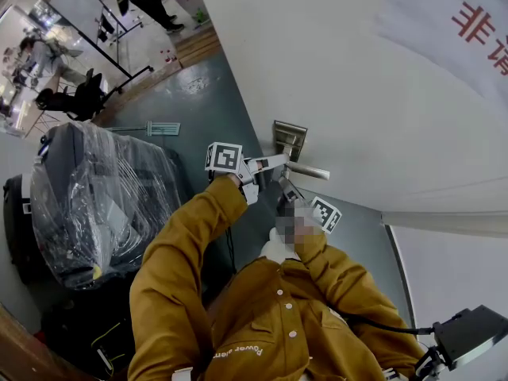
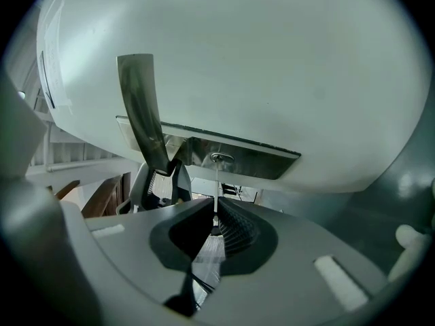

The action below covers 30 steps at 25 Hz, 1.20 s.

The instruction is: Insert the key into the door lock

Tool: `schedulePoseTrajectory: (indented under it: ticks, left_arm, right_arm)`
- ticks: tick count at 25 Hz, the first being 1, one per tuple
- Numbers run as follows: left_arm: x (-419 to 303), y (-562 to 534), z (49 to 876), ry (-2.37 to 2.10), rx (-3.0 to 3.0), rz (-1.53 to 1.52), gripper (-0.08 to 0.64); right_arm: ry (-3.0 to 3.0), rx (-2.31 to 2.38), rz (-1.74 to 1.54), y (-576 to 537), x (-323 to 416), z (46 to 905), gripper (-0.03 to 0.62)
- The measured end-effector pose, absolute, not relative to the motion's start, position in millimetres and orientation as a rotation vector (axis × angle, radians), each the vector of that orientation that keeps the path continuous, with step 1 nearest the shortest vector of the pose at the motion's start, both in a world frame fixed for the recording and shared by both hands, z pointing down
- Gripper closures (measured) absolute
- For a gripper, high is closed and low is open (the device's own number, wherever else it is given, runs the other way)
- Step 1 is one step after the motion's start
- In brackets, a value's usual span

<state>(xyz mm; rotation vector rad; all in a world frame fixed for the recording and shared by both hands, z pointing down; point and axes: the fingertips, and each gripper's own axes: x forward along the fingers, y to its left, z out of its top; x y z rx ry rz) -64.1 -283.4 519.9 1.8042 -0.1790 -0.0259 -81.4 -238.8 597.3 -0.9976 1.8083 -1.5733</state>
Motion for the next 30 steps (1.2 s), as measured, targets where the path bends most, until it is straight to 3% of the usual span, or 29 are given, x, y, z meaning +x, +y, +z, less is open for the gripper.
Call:
schedulePoseTrajectory:
  ticks: [30]
  left_arm:
    - [-62.0, -286.3, 517.6, -0.157, 1.792, -0.059, 0.442]
  right_arm:
    - [1.684, -0.983, -1.537, -260.5, -77.9, 596.6, 0.564]
